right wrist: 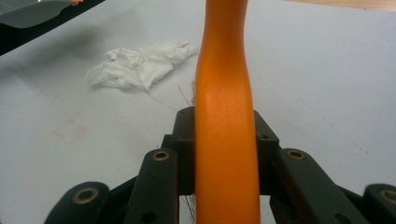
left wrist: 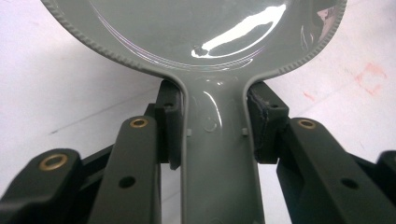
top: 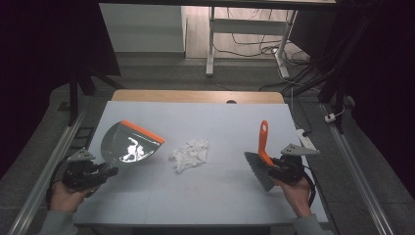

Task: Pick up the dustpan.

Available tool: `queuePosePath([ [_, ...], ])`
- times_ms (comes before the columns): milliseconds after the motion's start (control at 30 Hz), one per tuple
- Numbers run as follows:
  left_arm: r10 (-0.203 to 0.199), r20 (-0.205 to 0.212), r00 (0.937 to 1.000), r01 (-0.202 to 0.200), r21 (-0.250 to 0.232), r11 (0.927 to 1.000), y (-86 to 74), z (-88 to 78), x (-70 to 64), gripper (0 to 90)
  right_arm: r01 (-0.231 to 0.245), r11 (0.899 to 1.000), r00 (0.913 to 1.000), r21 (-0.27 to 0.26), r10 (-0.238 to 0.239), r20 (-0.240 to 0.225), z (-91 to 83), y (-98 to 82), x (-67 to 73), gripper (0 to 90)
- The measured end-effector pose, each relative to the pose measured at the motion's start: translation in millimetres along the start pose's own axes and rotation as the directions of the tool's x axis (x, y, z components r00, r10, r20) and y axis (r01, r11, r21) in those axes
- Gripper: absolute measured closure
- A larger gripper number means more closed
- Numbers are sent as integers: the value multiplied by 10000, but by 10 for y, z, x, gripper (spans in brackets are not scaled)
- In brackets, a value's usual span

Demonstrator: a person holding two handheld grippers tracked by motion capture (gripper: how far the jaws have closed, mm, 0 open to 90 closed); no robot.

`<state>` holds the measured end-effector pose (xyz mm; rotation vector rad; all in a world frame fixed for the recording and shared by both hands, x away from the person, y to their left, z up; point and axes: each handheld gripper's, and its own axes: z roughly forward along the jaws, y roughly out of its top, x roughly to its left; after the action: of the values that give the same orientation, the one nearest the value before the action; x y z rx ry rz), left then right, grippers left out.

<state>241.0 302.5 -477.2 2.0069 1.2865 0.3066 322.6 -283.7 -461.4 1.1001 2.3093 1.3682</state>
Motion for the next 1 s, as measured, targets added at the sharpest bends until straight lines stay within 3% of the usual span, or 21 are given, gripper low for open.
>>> queuePosePath([
  [467,700,597,9958,-737,627,9953,-195,56,-118,620,50,10000,10000,-61,-51,-76,8,6,15,702],
  [1000,1647,1476,9752,-1841,1292,9744,-207,213,-261,619,73,10000,10000,-1,-73,-43,20,3,15,701],
])
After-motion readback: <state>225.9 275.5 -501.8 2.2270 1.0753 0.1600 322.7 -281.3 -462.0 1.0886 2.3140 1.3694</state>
